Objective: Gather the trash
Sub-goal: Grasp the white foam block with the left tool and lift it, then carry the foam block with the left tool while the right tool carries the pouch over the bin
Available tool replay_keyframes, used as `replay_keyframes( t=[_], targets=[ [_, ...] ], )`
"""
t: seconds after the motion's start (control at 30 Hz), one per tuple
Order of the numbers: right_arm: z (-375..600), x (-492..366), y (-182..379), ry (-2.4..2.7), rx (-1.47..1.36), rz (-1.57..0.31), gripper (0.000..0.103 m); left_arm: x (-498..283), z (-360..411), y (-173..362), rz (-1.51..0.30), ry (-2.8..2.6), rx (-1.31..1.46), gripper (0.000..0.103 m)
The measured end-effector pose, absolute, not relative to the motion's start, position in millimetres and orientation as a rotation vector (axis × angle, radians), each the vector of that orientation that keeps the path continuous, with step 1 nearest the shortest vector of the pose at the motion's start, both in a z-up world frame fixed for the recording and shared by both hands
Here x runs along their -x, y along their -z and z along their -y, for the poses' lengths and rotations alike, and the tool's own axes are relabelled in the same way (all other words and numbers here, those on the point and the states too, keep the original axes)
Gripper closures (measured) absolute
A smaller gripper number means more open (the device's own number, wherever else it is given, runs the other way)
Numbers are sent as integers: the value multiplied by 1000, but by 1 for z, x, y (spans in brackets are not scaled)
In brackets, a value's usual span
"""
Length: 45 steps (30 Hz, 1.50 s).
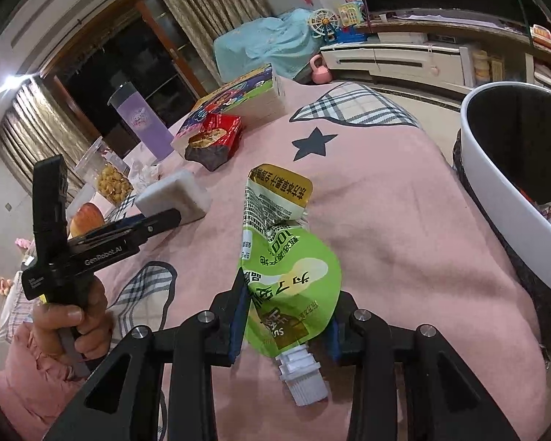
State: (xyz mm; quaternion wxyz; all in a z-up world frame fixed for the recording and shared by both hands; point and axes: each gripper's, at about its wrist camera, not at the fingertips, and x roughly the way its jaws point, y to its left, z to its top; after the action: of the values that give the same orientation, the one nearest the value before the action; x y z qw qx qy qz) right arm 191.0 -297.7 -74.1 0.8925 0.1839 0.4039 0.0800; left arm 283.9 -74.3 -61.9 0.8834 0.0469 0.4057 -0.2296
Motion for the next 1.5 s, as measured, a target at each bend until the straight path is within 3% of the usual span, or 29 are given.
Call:
replay_keyframes(
  t=[0.23, 0.57, 0.67, 0.77, 0.9, 1.0, 1.23, 1.5],
  targets=[
    [296, -192, 74, -163, -389, -834, 67, -249, 59, 65, -906, 402, -17, 81],
    [299, -191, 74, -180, -409, -831, 66, -180, 64, 56, -933, 395, 102, 81],
    [300, -191, 74, -188, -422, -827, 66, -179, 70, 53, -925, 351, 57, 68],
    [301, -191, 74, -196, -434, -823, 65, -184, 72, 56, -913, 296, 32, 47],
    [305, -190, 75, -213, -453, -817, 64, -190, 74, 65, -913, 254, 0, 33],
    [306, -190, 76, -225, -468, -813, 63, -198, 78, 66, -911, 281, -30, 30],
    [308, -189, 76, -238, -484, -808, 62, -215, 88, 56, -854, 386, -150, 15],
    [308, -190, 77, -240, -488, -809, 62, -239, 90, 63, -862, 531, -153, 15]
  ],
)
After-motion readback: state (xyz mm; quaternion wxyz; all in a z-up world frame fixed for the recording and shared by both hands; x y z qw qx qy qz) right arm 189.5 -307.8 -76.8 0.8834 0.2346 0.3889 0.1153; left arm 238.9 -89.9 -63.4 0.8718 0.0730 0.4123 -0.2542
